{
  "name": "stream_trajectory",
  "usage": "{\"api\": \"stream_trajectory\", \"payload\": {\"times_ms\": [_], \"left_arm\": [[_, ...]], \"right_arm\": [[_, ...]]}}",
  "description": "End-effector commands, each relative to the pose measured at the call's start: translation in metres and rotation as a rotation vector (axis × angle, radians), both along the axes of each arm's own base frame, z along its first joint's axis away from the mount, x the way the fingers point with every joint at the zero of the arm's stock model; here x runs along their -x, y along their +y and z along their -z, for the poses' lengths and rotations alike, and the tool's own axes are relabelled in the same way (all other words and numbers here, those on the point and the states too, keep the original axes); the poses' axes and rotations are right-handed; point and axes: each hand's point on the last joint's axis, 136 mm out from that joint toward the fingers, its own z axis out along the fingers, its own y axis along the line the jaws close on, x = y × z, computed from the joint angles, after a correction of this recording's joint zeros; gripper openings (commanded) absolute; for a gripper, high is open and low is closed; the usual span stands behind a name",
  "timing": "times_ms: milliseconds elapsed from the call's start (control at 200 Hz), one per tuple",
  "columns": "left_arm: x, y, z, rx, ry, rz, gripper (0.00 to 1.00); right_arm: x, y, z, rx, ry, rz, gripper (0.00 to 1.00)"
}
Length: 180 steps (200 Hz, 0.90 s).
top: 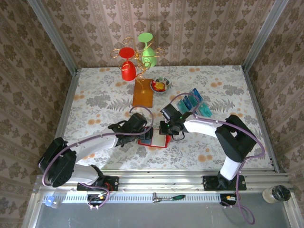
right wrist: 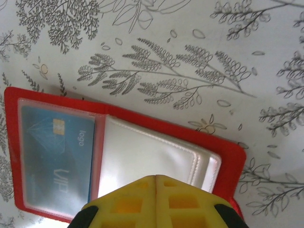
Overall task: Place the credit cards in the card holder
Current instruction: Turn over the card slot in the card holder.
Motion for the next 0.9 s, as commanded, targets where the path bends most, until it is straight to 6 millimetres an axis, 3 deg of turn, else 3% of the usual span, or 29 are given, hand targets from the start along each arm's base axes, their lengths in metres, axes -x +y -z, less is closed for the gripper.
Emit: {"api": "stream_trajectory", "payload": {"times_ms": [0,345,895], "left_arm": [[-0.003,-0.008,-0.004,0.004,-0.019,0.034,1.00],[-0.004,-0.022,0.006,-0.017,-0.010,0.075,1.00],[0.004,-0.026,0.021,-0.021,-0.011,0.108,1.00]], "right_arm": [[-0.005,-0.007,0.009,0.021,0.002,0.001,0.05],[-0.001,-0.005,0.023,0.007,0.042,-0.028,0.05],[0.005,0.010,0.022,-0.062,0.066,-0.038,0.04]]}}
